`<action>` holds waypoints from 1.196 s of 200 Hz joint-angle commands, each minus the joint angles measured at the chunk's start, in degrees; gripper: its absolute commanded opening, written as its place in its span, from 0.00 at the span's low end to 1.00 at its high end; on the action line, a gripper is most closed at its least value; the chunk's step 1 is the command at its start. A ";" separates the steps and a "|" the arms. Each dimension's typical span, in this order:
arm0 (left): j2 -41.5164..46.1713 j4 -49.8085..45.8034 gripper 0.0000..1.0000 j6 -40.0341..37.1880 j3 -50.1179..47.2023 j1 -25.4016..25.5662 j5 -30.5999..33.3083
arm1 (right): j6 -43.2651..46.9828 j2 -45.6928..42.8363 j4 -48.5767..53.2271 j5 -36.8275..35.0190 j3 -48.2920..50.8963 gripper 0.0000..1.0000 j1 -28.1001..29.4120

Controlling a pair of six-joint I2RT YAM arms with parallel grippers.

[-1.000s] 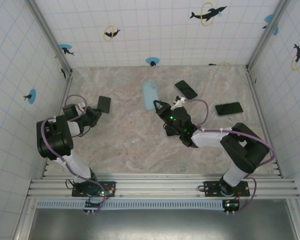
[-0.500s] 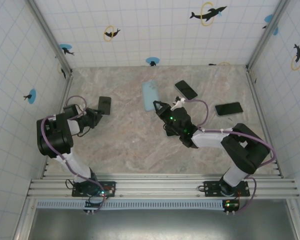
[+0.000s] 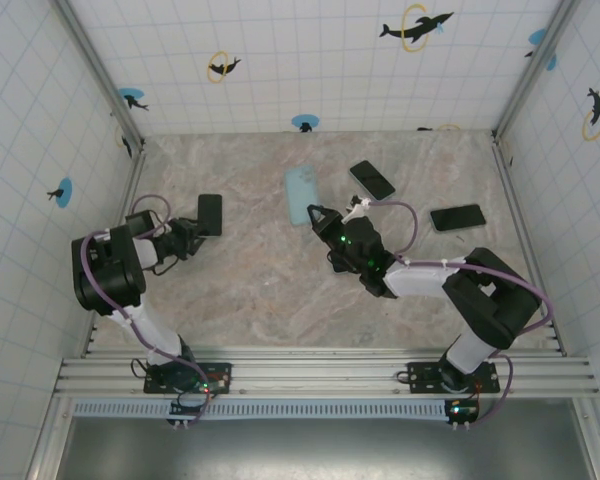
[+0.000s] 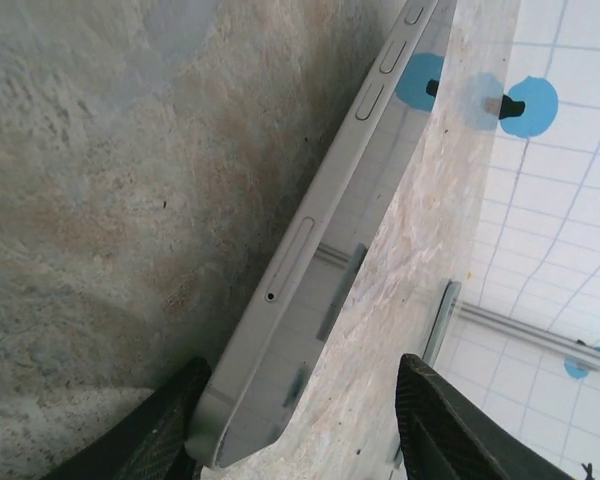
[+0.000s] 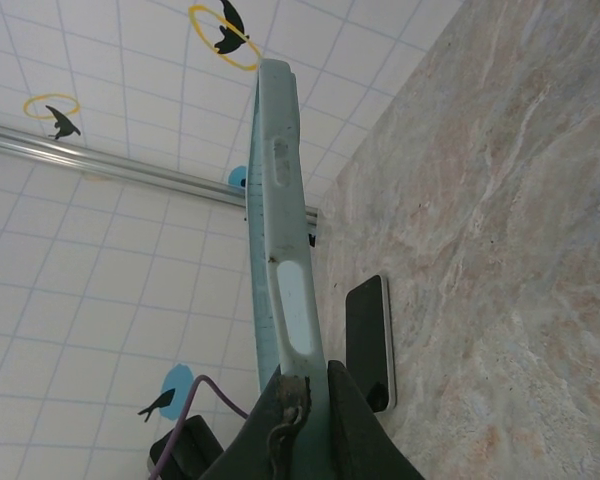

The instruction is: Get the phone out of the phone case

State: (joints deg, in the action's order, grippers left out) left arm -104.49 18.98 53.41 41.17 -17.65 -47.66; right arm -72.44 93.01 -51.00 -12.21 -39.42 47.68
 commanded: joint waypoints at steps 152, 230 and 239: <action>1.08 -20.08 0.74 -13.68 4.58 -1.69 7.84 | 0.95 2.88 13.50 -5.58 -8.58 0.06 3.02; 3.94 -23.77 0.78 -16.18 3.90 -2.08 8.81 | -0.73 9.68 19.59 -8.87 -16.49 0.06 5.46; 5.05 -23.86 0.78 -16.07 3.51 -2.20 8.81 | -0.71 11.12 20.38 -9.45 -18.01 0.07 5.83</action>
State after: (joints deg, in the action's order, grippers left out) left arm -100.73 2.15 39.48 46.28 -19.20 -43.40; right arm -72.29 101.14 -33.80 -18.22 -52.66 52.42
